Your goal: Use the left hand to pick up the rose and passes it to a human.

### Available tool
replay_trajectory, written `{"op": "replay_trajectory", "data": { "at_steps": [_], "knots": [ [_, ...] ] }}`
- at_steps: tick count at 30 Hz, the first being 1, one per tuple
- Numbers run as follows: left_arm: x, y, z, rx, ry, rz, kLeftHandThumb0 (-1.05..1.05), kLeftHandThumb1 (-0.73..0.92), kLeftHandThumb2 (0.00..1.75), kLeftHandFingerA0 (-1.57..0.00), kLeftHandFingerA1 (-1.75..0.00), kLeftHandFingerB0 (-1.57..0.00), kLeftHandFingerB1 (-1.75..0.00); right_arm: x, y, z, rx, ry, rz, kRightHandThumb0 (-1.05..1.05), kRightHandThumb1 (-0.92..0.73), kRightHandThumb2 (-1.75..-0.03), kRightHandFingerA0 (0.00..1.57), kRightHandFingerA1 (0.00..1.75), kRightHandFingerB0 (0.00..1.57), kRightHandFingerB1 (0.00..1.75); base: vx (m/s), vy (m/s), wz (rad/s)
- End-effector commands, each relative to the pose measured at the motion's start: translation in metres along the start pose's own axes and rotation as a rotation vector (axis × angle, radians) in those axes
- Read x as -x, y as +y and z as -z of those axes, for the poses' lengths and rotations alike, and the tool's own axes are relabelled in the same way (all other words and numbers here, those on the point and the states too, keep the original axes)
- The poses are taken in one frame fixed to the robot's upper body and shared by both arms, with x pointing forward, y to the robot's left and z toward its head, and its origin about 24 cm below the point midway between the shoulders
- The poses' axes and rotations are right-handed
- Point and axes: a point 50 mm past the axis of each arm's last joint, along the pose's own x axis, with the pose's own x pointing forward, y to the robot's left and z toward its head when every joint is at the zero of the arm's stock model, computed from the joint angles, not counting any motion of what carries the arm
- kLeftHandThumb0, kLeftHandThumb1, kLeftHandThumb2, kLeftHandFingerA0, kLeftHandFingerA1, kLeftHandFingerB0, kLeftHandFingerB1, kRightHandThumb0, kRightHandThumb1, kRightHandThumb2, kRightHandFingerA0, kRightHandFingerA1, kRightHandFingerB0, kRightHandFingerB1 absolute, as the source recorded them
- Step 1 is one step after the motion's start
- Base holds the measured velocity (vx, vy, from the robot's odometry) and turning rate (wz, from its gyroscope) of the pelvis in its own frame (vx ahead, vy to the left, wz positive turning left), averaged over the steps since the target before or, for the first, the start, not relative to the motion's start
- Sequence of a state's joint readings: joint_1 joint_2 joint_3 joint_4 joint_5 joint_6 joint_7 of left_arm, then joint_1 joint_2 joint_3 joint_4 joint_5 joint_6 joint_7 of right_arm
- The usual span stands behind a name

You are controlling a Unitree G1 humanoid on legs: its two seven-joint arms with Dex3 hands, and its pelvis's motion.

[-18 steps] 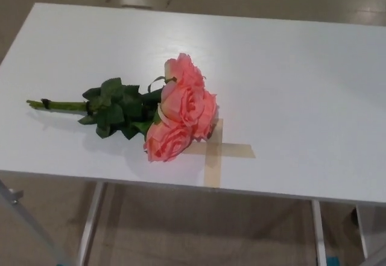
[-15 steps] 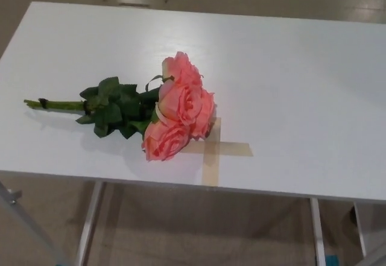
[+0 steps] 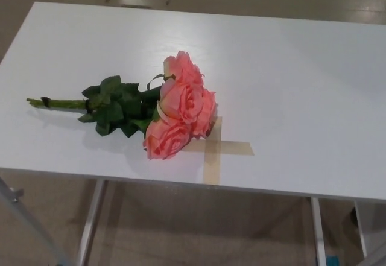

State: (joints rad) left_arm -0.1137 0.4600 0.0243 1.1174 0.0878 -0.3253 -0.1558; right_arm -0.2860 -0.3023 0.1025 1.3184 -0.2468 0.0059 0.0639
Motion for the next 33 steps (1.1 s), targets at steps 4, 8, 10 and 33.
{"op": "replay_trajectory", "data": {
  "at_steps": [4, 8, 10, 33],
  "knots": [
    [0.047, 0.002, -0.043, -0.113, -0.407, 0.394, -0.65, 0.41, 0.7, -0.26, -0.4, -0.32, -0.39, 0.002, -0.003, 0.012, 0.011, 0.028, -0.005, -0.35, -0.69, -0.61, 0.54, 0.4, 0.44, 0.36, 0.0, 0.0, 0.0],
    [0.083, -0.005, -0.066, -0.261, -0.478, 0.645, -0.55, 0.48, 0.55, -0.33, -0.33, -0.39, -0.33, 0.002, 0.0, 0.016, 0.008, 0.045, -0.006, -0.36, -0.69, -0.61, 0.55, 0.4, 0.44, 0.36, 0.0, 0.0, 0.0],
    [0.085, -0.005, -0.067, -0.263, -0.476, 0.651, -0.55, 0.48, 0.55, -0.33, -0.33, -0.39, -0.33, 0.002, 0.0, 0.016, 0.009, 0.045, -0.006, -0.36, -0.69, -0.61, 0.55, 0.4, 0.44, 0.36, 0.0, 0.0, 0.0],
    [0.18, -0.006, -0.178, -0.247, -1.032, 0.786, -0.5, 0.46, 0.55, -0.42, -0.37, -0.38, -0.33, 0.002, -0.002, 0.015, 0.011, 0.056, -0.002, -0.37, -0.69, -0.6, 0.55, 0.4, 0.45, 0.36, 0.0, 0.0, 0.0]
  ]
}}
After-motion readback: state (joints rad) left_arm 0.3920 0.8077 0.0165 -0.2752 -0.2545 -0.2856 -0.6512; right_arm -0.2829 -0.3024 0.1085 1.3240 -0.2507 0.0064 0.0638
